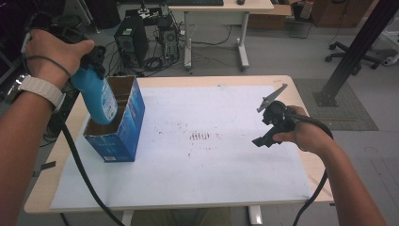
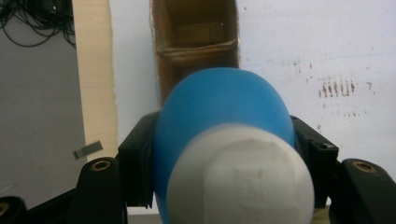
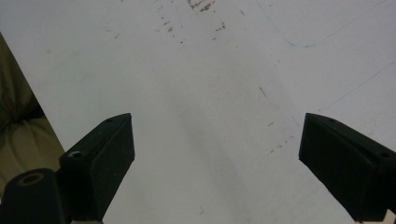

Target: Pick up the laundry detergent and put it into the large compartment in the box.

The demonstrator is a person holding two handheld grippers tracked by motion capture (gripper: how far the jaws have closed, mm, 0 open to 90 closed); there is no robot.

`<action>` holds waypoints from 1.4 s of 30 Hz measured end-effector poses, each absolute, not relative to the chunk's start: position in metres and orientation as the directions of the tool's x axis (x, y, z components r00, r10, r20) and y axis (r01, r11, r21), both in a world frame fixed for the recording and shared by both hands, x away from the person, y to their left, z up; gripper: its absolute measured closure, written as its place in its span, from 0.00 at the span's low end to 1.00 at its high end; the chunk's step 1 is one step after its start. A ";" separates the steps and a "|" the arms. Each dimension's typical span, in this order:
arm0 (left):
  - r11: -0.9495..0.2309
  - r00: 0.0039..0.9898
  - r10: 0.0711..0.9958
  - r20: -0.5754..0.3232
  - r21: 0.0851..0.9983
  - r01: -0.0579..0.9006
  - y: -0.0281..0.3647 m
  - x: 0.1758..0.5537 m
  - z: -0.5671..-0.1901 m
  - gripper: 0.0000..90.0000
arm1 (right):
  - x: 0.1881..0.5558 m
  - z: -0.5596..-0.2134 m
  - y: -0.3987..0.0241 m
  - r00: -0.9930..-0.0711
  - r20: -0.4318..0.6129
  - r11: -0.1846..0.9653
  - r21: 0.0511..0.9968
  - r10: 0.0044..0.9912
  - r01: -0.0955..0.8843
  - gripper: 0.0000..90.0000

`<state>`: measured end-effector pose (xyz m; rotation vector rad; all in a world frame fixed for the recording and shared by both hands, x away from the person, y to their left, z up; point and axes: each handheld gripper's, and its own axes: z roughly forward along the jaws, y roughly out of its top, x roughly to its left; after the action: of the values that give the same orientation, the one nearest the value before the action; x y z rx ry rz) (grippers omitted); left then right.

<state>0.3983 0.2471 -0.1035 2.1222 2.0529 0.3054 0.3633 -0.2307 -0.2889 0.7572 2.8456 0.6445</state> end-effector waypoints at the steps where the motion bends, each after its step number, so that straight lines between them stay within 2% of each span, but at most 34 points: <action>1: -0.036 0.030 0.999 0.026 0.263 0.964 0.248 0.399 -0.105 0.41 | 0.363 -0.289 -0.231 -0.866 -0.013 0.783 0.433 0.500 0.446 0.12; 42: -0.054 0.042 0.998 0.056 0.245 0.968 0.255 0.415 -0.177 0.41 | 0.364 -0.295 -0.230 -0.862 -0.001 0.785 0.414 0.507 0.462 0.12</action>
<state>0.4148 0.2546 -0.1772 2.1614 2.0583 0.3184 0.3643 -0.2299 -0.2951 0.7797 2.8612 0.6194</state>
